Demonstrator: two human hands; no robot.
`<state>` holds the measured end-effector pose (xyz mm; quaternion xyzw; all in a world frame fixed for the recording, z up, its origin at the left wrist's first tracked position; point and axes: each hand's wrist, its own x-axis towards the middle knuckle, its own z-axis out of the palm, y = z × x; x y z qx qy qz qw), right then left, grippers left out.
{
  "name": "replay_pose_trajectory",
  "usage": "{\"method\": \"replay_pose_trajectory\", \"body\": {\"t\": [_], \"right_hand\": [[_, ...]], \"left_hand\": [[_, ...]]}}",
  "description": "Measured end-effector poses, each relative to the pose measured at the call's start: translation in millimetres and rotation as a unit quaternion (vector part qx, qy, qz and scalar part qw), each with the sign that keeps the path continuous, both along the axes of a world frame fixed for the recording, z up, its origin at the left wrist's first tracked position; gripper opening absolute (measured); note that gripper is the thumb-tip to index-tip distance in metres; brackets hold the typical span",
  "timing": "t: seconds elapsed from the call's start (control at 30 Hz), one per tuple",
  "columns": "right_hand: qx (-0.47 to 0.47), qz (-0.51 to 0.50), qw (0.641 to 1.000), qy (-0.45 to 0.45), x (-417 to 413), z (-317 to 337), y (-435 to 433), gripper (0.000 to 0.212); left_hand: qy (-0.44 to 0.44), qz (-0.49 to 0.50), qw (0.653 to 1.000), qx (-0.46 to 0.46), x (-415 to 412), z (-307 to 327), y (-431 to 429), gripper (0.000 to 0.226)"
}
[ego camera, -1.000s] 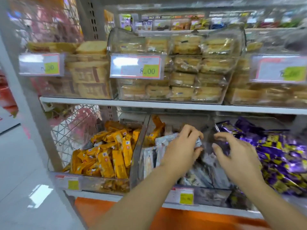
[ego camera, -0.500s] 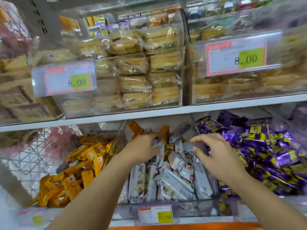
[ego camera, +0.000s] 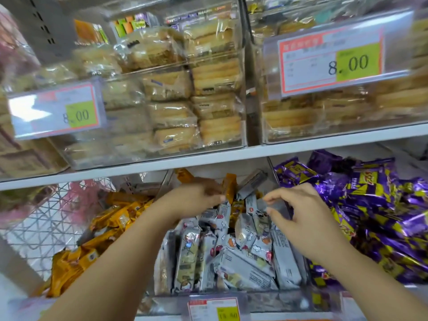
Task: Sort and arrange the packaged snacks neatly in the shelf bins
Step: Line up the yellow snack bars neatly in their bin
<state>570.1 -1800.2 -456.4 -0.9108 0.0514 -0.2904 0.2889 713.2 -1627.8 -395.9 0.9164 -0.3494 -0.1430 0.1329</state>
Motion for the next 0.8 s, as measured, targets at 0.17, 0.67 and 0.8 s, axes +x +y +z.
{"method": "replay_pose_trajectory", "body": {"t": [0.17,0.67,0.8], "right_hand": [[0.016,0.013,1.000,0.009,1.2,-0.3,-3.8,0.018],[0.018,0.017,1.000,-0.007,2.2,-1.9,-9.9,0.016],[-0.045,0.005,0.998,-0.039,-0.2,7.3,11.5,0.015]], "left_hand": [[-0.029,0.034,0.999,0.004,16.3,-15.1,-49.7,0.057],[-0.141,0.118,0.947,-0.262,-14.5,-11.6,-25.9,0.023],[-0.197,0.085,0.930,-0.300,-35.2,-10.3,27.2,0.023]]}}
